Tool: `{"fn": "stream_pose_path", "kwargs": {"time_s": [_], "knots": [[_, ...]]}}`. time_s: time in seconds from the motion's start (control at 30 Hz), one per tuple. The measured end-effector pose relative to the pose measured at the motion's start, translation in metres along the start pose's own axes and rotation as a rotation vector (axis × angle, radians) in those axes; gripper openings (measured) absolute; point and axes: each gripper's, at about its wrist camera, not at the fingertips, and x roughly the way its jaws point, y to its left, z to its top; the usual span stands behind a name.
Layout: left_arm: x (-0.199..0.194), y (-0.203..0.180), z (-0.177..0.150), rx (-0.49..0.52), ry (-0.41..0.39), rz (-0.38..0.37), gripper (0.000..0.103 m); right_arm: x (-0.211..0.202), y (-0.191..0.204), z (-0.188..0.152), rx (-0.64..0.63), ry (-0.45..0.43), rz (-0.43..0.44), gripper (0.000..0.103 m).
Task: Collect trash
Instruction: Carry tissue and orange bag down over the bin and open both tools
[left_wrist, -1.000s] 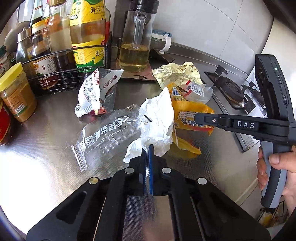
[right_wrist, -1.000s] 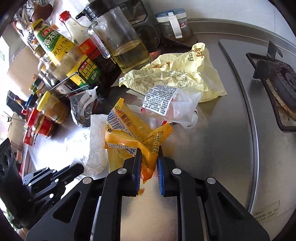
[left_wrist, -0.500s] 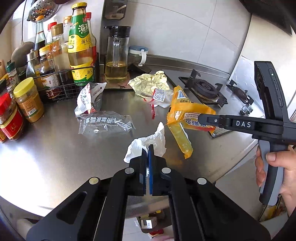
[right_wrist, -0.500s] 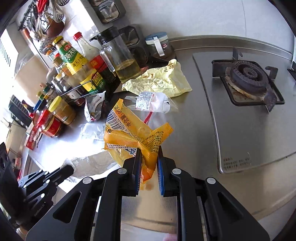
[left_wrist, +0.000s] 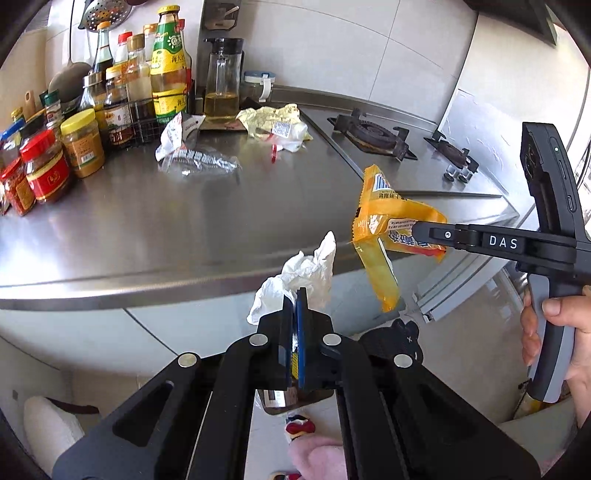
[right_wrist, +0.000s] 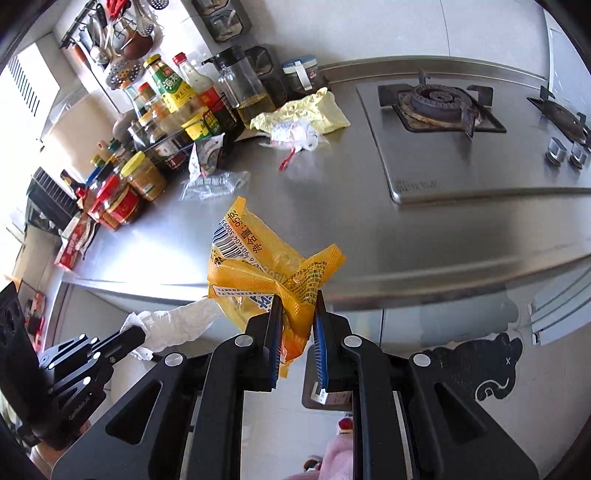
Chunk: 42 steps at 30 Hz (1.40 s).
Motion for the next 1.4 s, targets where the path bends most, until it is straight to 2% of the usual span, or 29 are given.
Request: {"fn": "stream_pose_path", "kwargs": {"time_s": [0.23,0.5,0.77,1.1,1.4], "knots": [[0.031,-0.009,-0.062,-0.015,0.120,0.005,0.000,0.023,-0.022,-0.071,0.042,0.121,-0.041,0.017],[0.100,-0.006,-0.104,-0.051,0.247,0.044,0.000,0.087,-0.050,-0.116,0.077,0.249,-0.083,0.017],[0.185,0.006,-0.138,-0.135,0.350,0.058,0.000,0.172,-0.077,-0.140,0.125,0.336,-0.124,0.017],[0.273,0.023,-0.176,-0.158,0.475,0.050,0.000,0.260,-0.109,-0.165,0.221,0.433,-0.178,0.017],[0.309,0.031,-0.196,-0.230,0.536,0.017,0.003,0.307,-0.123,-0.176,0.315,0.510,-0.161,0.020]]}}
